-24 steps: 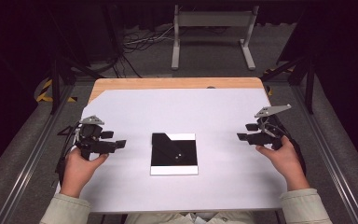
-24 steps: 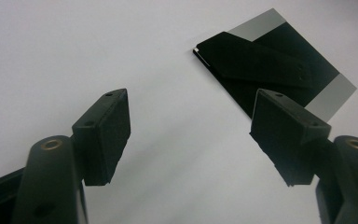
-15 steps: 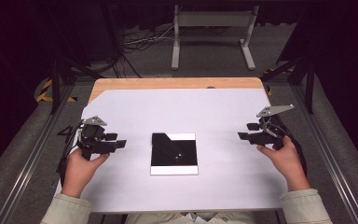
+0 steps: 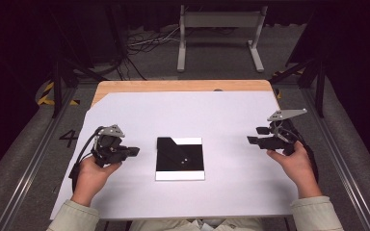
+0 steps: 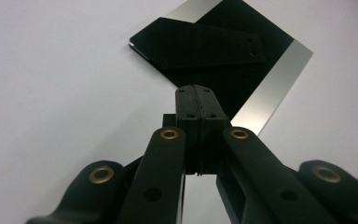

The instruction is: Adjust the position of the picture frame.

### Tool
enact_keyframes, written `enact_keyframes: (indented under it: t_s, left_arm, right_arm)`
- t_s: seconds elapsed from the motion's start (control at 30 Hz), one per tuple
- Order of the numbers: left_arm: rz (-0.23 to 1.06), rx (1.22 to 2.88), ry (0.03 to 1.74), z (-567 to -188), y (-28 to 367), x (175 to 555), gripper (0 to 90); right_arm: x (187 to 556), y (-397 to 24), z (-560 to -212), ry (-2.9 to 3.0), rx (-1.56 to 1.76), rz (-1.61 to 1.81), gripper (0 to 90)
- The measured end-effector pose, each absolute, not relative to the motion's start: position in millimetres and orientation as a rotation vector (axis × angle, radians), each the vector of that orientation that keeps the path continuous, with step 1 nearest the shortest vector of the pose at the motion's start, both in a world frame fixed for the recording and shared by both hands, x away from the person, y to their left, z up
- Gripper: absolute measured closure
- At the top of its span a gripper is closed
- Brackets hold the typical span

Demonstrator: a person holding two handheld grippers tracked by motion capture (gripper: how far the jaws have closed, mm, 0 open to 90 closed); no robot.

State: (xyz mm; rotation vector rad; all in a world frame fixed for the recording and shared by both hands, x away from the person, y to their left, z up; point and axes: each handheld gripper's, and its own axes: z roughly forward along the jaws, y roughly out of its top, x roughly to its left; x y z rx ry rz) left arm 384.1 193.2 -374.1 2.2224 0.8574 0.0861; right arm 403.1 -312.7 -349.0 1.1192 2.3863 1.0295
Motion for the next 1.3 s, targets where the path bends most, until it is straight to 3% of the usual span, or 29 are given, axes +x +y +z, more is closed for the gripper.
enact_keyframes:
  t_s: [0.37, 0.83, 1.3]
  left_arm:
    - [-0.026, 2.244, 0.836, -391, 171, 382, 90.0]
    - [-0.192, 2.258, 0.93, -420, 160, 390, 90.0]
    - [-0.283, 2.347, 0.917, -433, 146, 391, 90.0]
  right_arm:
    - [402, -311, -349, 2.393, 1.115, 1.041, 44.0]
    - [402, -307, -351, 2.407, 1.108, 1.037, 44.0]
    - [403, -306, -353, 2.416, 1.105, 1.037, 43.7]
